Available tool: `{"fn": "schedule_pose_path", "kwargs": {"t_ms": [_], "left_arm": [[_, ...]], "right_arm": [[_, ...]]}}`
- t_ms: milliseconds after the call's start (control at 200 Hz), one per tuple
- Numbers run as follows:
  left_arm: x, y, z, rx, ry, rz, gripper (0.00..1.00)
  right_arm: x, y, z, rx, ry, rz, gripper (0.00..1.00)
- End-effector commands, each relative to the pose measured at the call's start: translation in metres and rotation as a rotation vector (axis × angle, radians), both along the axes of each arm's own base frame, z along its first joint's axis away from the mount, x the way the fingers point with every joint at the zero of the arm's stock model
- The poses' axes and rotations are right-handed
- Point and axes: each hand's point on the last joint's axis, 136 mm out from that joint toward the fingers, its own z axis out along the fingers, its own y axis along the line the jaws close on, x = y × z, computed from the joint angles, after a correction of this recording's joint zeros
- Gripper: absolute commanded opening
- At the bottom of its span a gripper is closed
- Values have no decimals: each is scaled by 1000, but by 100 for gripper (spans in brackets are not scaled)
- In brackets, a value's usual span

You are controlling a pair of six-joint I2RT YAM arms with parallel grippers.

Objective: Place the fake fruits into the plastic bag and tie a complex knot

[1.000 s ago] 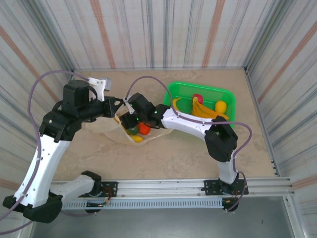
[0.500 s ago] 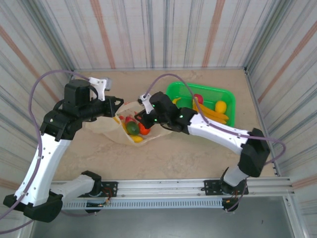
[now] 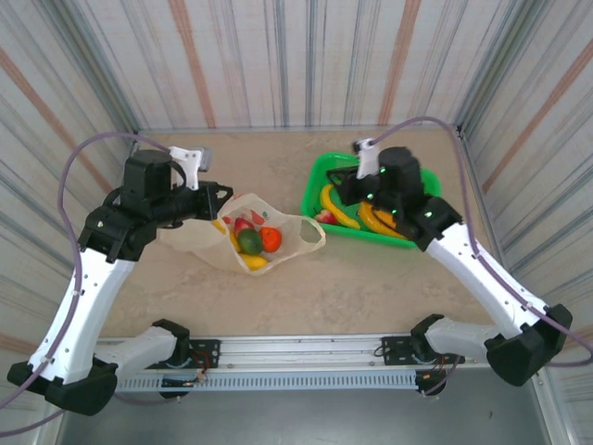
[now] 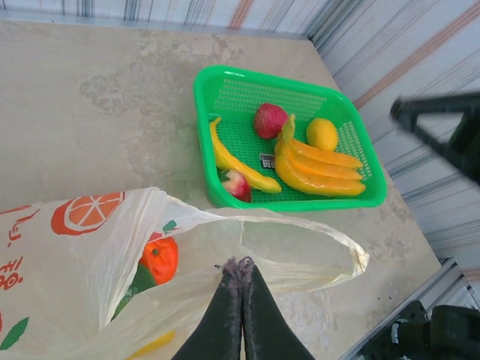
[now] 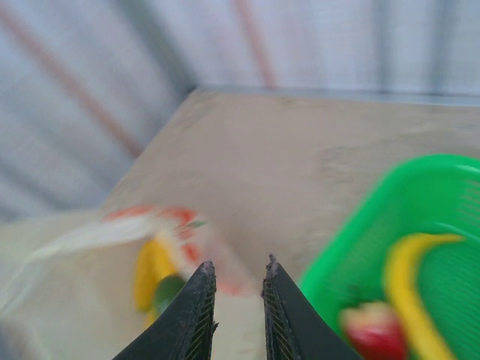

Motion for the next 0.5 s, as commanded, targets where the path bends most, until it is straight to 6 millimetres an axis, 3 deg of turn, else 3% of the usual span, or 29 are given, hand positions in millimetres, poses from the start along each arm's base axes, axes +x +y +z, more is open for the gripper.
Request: {"fn": "schedule_pose_path", "kwargs": {"t_ms": [0,125,205,496], "left_arm": [[-4,-7,1,-26,-10,-35,0],[-7,-8,-1,-39,-6,-44,0],[-8,-9,-1,-43,-7,-50,0],[-11,-12,-3,-32,-17,-65,0]], "right_arm": [[24,-74,-50,-54,242,-282,26],[48,-140,-98,-154,405,-493,33],[60,-168,-121,-167,475,-574,39],[94,-221,-184,-492,643,-707,57]]}}
